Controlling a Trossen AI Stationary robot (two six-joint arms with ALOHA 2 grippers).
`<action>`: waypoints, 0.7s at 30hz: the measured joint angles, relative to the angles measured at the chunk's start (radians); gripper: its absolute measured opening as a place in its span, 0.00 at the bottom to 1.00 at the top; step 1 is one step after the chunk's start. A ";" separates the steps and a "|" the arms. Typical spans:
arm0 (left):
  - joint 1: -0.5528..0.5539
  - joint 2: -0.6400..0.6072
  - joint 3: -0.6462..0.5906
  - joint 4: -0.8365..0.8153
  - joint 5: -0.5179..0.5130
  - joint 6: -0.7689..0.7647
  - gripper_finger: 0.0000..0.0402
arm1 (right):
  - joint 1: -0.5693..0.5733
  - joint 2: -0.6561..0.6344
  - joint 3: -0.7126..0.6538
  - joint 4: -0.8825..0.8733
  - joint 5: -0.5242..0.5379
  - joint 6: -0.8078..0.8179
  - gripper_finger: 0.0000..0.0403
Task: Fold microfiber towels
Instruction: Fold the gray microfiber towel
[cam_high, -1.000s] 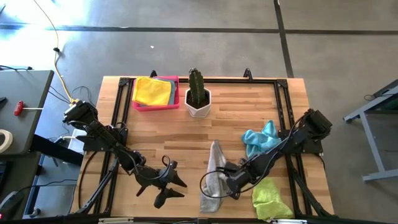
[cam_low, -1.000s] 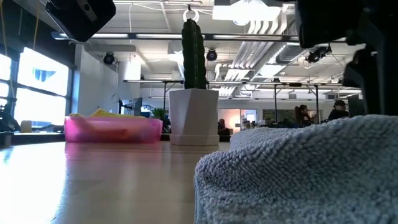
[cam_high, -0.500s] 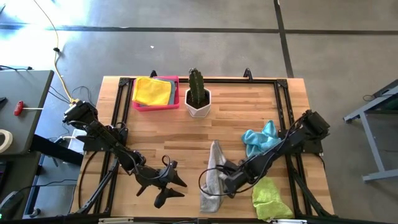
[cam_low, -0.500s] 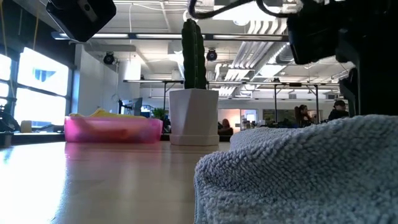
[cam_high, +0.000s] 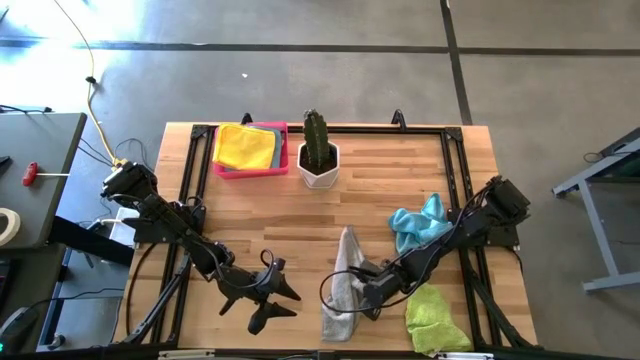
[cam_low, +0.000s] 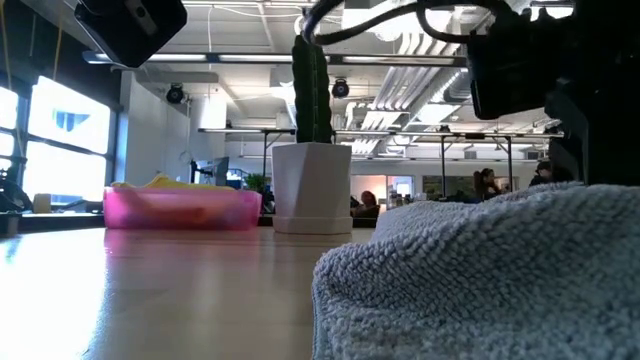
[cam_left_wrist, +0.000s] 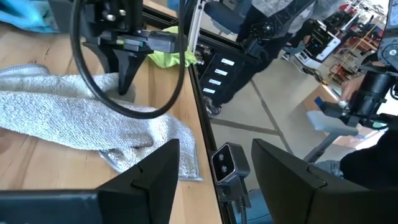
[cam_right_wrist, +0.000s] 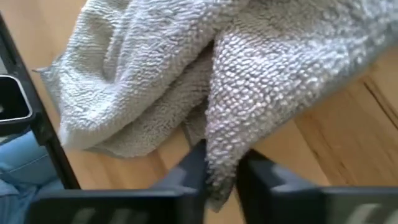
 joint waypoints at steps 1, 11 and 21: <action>0.001 0.000 0.000 0.000 0.000 0.002 0.47 | 0.000 -0.001 0.005 -0.003 -0.001 -0.014 0.05; 0.036 0.000 0.000 0.020 -0.047 0.184 0.47 | 0.000 -0.022 0.317 -0.487 0.080 -0.341 0.01; 0.139 0.000 0.000 0.195 -0.121 0.528 0.47 | -0.001 -0.023 0.808 -0.865 0.267 -0.699 0.00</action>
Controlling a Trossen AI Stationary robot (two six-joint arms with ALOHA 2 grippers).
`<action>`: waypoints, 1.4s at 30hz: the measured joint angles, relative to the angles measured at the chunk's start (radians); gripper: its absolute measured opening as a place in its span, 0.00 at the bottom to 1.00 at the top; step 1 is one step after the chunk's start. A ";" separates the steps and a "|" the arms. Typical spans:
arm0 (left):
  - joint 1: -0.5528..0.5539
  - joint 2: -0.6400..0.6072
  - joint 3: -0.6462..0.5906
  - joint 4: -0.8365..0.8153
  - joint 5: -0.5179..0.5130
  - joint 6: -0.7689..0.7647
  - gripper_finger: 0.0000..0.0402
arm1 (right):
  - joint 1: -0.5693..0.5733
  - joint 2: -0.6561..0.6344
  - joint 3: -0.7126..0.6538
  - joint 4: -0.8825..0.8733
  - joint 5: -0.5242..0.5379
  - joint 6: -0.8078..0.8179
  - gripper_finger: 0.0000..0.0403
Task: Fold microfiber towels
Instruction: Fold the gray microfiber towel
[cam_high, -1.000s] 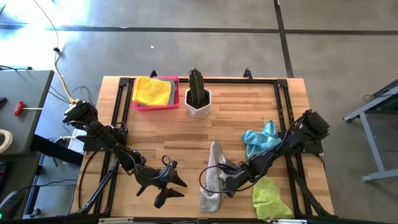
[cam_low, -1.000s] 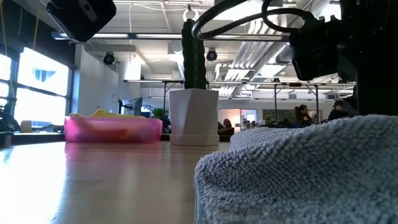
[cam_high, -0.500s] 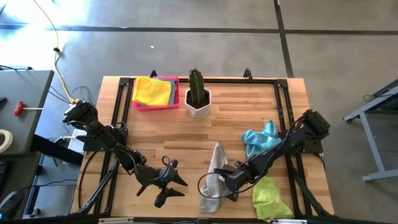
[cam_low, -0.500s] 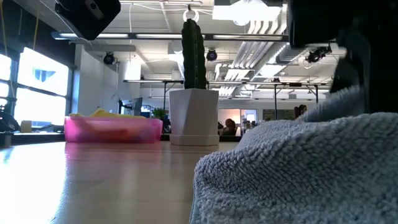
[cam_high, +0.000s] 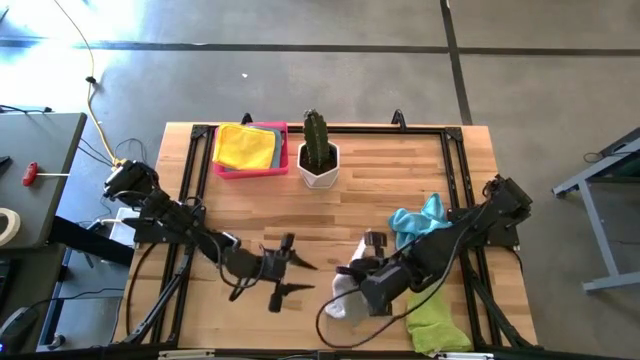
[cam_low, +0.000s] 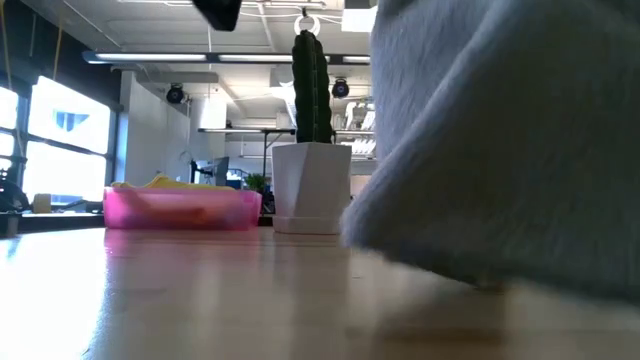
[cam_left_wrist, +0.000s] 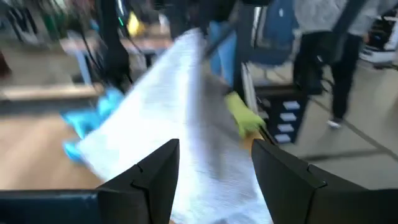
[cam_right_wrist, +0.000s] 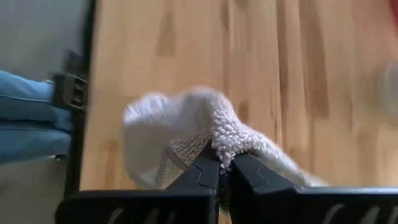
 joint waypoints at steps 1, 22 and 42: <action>0.012 0.000 0.000 0.032 0.000 0.028 0.47 | 0.000 0.000 0.034 -0.003 -0.009 -0.056 0.00; 0.093 0.000 0.077 0.203 0.357 0.128 0.47 | -0.191 0.000 0.262 -0.110 0.065 0.362 0.00; -0.086 0.001 0.077 -0.387 -0.252 0.027 0.47 | -0.337 0.002 -0.020 0.155 -0.282 0.538 0.00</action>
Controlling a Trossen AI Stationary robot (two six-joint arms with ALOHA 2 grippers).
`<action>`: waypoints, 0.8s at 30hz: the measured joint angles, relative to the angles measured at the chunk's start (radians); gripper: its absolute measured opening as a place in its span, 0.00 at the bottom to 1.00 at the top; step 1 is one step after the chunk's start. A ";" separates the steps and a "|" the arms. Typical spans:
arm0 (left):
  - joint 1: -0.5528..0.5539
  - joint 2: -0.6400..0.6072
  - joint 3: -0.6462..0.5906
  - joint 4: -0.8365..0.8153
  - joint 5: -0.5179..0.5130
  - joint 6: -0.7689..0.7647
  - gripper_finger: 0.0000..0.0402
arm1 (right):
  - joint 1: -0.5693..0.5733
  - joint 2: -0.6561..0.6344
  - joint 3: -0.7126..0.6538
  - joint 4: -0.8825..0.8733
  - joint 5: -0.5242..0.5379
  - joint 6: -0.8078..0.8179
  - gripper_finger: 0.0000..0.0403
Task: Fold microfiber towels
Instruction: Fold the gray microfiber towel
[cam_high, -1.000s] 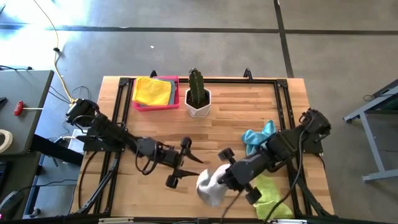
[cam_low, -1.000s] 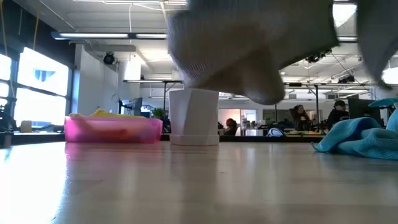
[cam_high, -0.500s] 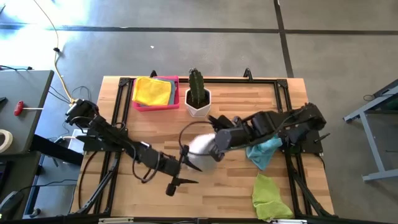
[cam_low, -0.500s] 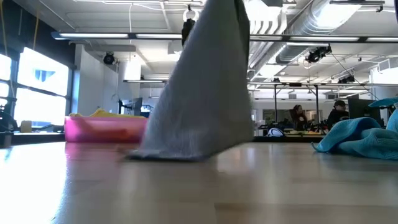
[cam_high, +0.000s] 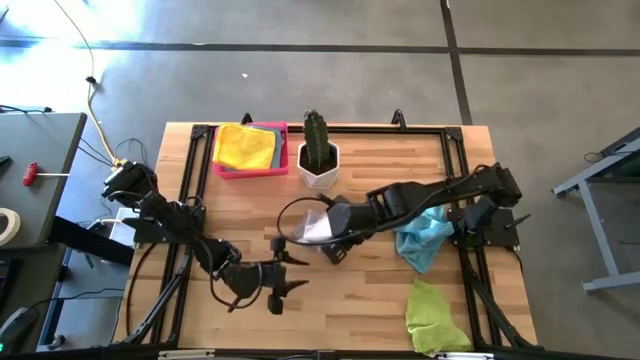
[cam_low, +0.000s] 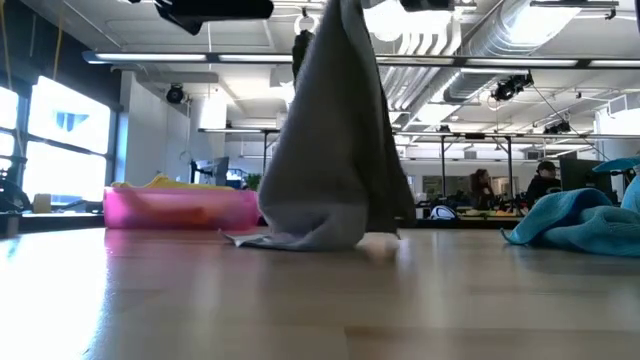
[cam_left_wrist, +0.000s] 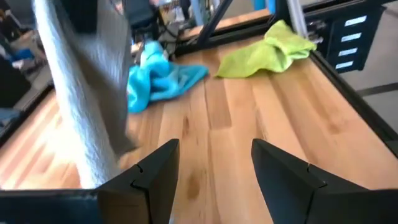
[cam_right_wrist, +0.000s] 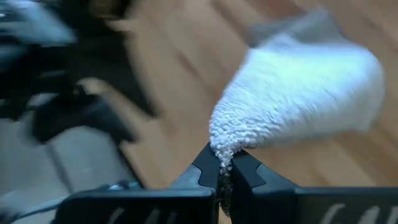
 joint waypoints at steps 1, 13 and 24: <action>0.000 0.000 0.000 -0.010 -0.001 -0.011 0.47 | 0.009 0.000 0.018 0.031 -0.005 -0.004 0.00; 0.001 0.004 0.000 -0.120 -0.027 -0.112 0.47 | -0.026 -0.001 -0.011 -0.138 0.376 -0.144 0.00; 0.009 0.247 0.000 0.057 -0.051 -0.027 0.47 | -0.016 -0.001 -0.325 0.122 0.241 -0.120 0.00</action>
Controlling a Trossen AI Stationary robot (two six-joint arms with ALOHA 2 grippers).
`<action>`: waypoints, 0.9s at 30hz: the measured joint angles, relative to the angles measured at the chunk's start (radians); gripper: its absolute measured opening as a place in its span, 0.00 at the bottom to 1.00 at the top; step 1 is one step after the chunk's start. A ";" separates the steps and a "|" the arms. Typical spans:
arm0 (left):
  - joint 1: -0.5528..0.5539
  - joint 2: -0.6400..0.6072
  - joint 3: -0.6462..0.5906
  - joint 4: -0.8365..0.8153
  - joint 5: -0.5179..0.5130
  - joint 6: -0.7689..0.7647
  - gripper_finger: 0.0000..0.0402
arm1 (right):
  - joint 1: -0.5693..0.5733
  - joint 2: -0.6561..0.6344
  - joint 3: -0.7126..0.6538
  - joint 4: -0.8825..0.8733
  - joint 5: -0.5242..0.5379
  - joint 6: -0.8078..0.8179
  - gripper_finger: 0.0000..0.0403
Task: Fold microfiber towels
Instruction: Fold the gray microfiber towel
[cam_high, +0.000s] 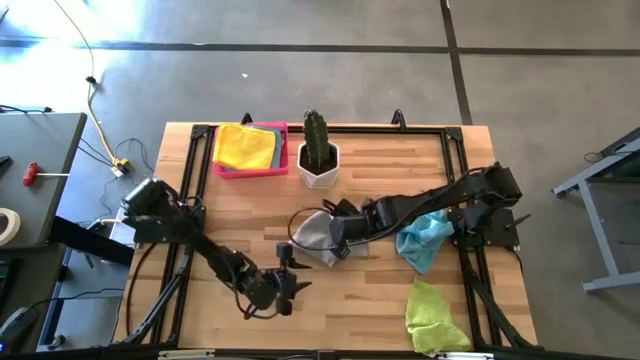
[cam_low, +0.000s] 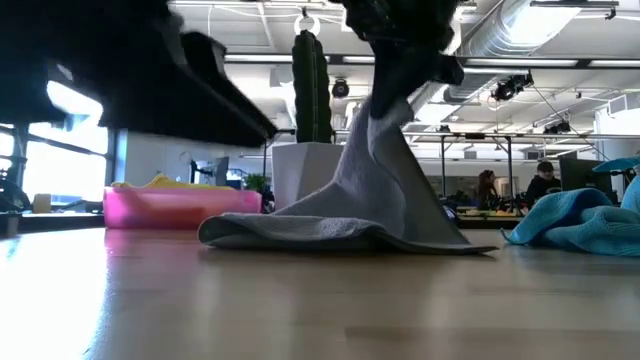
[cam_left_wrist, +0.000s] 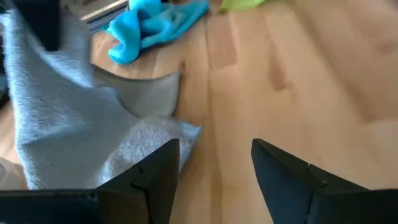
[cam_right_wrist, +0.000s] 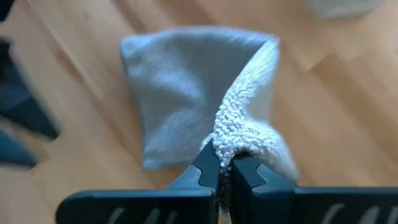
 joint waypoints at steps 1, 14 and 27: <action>0.004 0.030 0.000 0.036 -0.015 0.024 0.47 | 0.000 0.000 -0.023 0.029 -0.016 0.002 0.00; 0.127 0.240 0.141 0.112 0.072 0.109 0.47 | 0.000 0.000 -0.163 0.156 -0.053 0.026 0.00; 0.236 0.259 0.181 -0.048 0.115 -0.011 0.47 | 0.001 0.000 -0.163 0.271 -0.053 -0.034 0.00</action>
